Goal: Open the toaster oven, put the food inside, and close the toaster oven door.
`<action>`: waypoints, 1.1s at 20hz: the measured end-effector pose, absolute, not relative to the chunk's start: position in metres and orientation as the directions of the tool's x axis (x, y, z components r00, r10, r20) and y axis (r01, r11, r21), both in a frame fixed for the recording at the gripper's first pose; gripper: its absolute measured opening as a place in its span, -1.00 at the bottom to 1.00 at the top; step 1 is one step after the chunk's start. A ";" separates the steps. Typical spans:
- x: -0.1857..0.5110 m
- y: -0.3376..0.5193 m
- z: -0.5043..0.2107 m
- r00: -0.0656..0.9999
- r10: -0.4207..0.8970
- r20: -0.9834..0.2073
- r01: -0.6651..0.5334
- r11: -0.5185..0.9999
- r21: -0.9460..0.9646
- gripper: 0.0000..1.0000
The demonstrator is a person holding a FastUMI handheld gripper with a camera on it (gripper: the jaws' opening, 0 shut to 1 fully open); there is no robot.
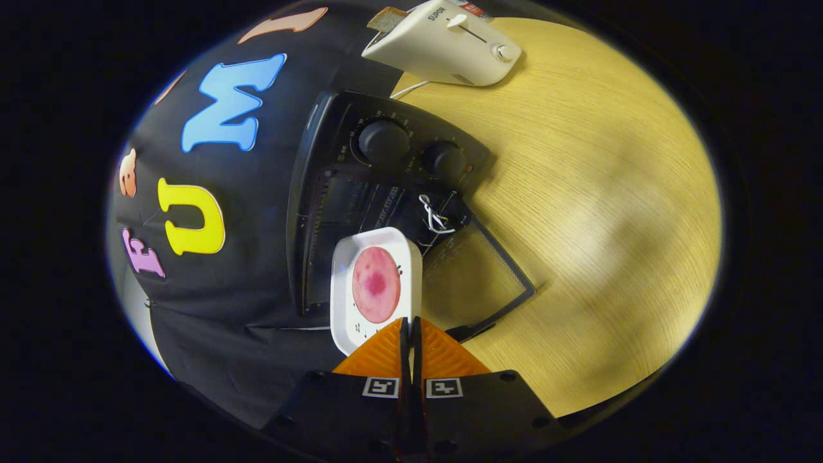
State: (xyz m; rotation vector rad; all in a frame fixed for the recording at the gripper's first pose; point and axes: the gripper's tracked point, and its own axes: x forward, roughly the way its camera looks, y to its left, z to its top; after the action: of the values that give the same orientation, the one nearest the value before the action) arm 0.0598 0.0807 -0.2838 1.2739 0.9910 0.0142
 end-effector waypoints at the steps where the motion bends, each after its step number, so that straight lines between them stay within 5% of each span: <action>1: 0.067 0.083 -0.287 0.613 0.507 -0.606 0.507 0.336 0.794 -0.98; 13: 0.161 0.113 -0.310 0.781 0.299 -0.549 0.560 0.055 0.827 -0.97; 19: 0.180 0.125 -0.310 0.792 0.264 -0.550 0.560 0.043 0.827 -0.97; 22: 0.178 0.133 -0.301 0.814 0.270 -0.515 0.513 0.082 0.854 -0.74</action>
State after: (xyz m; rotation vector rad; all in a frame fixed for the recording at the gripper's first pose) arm 0.1779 0.1330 -0.3006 1.5104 0.6562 -0.2026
